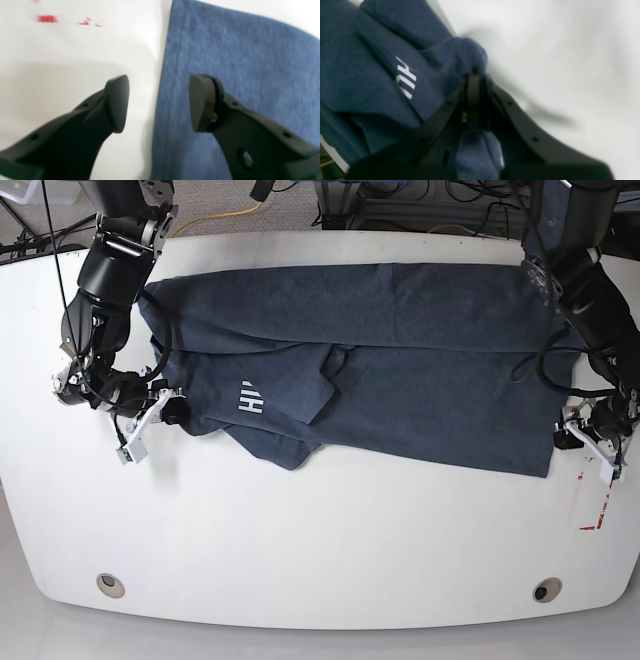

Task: Fold the T-shirt properly
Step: 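Move the left gripper down the shirt side and grasp the hem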

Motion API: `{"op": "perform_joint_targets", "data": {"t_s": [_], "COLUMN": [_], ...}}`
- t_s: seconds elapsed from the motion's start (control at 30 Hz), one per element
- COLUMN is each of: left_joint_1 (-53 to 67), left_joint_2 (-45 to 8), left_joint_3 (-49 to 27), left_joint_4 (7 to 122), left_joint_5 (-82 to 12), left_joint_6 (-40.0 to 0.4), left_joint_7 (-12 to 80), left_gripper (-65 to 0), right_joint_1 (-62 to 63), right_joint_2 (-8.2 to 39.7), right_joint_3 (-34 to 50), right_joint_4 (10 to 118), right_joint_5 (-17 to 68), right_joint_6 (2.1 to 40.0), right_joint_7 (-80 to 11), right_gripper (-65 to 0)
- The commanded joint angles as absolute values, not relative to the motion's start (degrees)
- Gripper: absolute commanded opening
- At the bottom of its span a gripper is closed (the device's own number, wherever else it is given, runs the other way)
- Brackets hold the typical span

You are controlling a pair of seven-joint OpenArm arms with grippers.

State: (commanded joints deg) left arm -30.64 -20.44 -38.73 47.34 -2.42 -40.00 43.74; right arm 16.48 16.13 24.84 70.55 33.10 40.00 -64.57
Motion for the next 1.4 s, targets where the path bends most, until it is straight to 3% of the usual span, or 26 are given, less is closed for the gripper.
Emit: {"op": "perform_joint_targets", "data": {"t_s": [0.17, 0.43, 0.73, 0.8, 0.93, 1.03, 1.23, 1.4], "left_joint_1": [-33.2, -34.1, -33.6, -33.5, -33.8, -33.8, -33.8, -30.9], "left_joint_2": [-21.5, -21.0, -18.8, -18.8, -18.8, -18.8, -17.8, -15.1], "left_joint_3": [-38.7, -38.6, -31.9, -31.5, -31.7, -31.7, -31.9, -32.0], "left_joint_4": [37.8, 34.1, 34.1, 34.1, 34.2, 34.4, 36.6, 50.8], "left_joint_5": [-2.2, -2.5, -2.5, -2.5, -2.6, -2.6, -2.7, -2.6], "left_joint_6": [-40.0, -40.0, -40.0, -40.0, -40.0, -40.0, -40.0, -40.0], "left_joint_7": [38.0, 37.8, 42.5, 42.4, 42.2, 42.2, 42.3, 44.9], "left_gripper": [-20.8, -20.3, -21.8, -27.8, -51.5, -63.5, -65.0, -65.0], "right_joint_1": [16.5, 16.6, 16.7, 16.7, 16.7, 16.7, 17.9, 20.5], "right_joint_2": [16.1, 16.1, 16.1, 16.1, 16.1, 16.1, 16.1, 16.7], "right_joint_3": [24.8, 24.9, 24.9, 24.9, 24.9, 24.9, 24.9, 24.9], "right_joint_4": [70.5, 70.5, 70.5, 70.5, 70.5, 70.5, 70.5, 70.5], "right_joint_5": [33.1, 33.2, 33.2, 33.2, 33.2, 33.2, 33.1, 32.8], "right_joint_6": [40.0, 40.0, 40.0, 40.0, 40.0, 40.0, 40.0, 40.0], "right_joint_7": [-64.6, -64.6, -64.6, -64.6, -64.5, -64.4, -64.3, -64.3], "right_gripper": [-65.0, -65.0, -65.0, -65.0, -65.0, -65.0, -65.0, -65.0]}}
